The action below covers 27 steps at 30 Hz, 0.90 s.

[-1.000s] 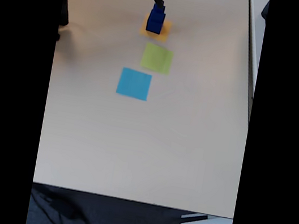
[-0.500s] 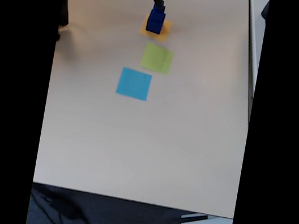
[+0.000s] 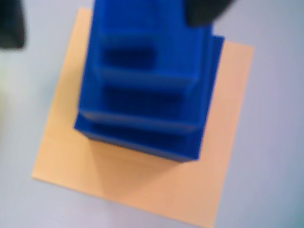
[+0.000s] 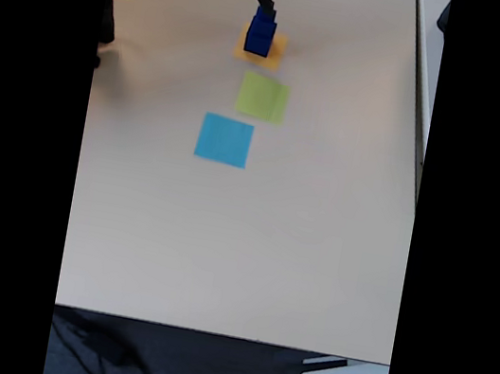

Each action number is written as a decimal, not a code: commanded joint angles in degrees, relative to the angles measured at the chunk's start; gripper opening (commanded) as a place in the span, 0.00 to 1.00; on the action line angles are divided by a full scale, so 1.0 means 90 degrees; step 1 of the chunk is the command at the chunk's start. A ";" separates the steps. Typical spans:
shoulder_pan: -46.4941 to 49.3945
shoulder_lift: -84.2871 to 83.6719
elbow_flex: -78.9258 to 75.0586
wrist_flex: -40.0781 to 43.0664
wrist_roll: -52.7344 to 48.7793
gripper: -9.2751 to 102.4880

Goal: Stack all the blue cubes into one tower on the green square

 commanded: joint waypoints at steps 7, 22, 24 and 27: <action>0.0068 0.0088 -0.0186 -0.0127 -0.0127 0.23; -0.0020 0.0068 -0.0049 -0.0127 -0.0088 0.22; -0.0029 0.0049 -0.0029 -0.0127 -0.0088 0.22; -0.0039 0.0049 0.0010 -0.0127 -0.0078 0.22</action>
